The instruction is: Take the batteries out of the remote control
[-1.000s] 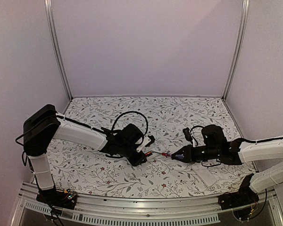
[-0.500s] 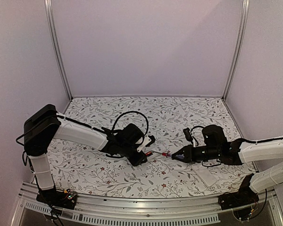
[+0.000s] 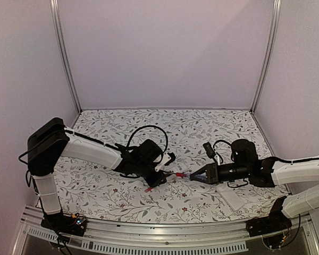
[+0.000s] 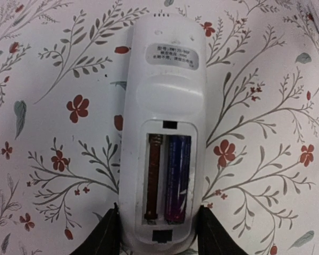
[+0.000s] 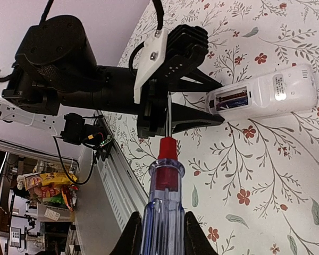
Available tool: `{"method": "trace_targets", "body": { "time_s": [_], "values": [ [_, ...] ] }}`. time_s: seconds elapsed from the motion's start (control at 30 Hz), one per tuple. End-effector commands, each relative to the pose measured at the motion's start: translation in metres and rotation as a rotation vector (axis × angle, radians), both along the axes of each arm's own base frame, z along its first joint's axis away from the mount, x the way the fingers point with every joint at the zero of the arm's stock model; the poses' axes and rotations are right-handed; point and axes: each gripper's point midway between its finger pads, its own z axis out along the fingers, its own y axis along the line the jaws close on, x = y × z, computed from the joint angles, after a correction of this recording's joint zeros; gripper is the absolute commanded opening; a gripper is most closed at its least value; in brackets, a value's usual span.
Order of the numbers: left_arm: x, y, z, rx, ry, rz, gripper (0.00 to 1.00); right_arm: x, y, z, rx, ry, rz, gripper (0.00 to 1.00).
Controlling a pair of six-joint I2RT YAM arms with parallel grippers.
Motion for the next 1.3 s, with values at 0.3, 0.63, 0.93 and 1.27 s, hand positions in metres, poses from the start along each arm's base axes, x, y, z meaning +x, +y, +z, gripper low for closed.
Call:
{"method": "trace_targets", "body": {
  "time_s": [0.3, 0.63, 0.93, 1.27],
  "values": [
    [-0.044, 0.03, -0.067, 0.189, 0.13, -0.066, 0.41, 0.019, -0.024, -0.002, -0.105, -0.044, -0.176, 0.0],
    [-0.044, 0.03, -0.066, 0.186, 0.127, -0.074, 0.45, 0.023, -0.029, -0.014, -0.181, -0.061, -0.185, 0.0],
    [-0.044, 0.03, -0.066, 0.188, 0.126, -0.074, 0.42, 0.025, -0.028, -0.023, -0.211, -0.065, -0.179, 0.0],
    [-0.044, 0.031, -0.068, 0.194, 0.122, -0.075, 0.41, 0.025, -0.029, -0.039, -0.251, -0.057, -0.169, 0.0]
  ]
}}
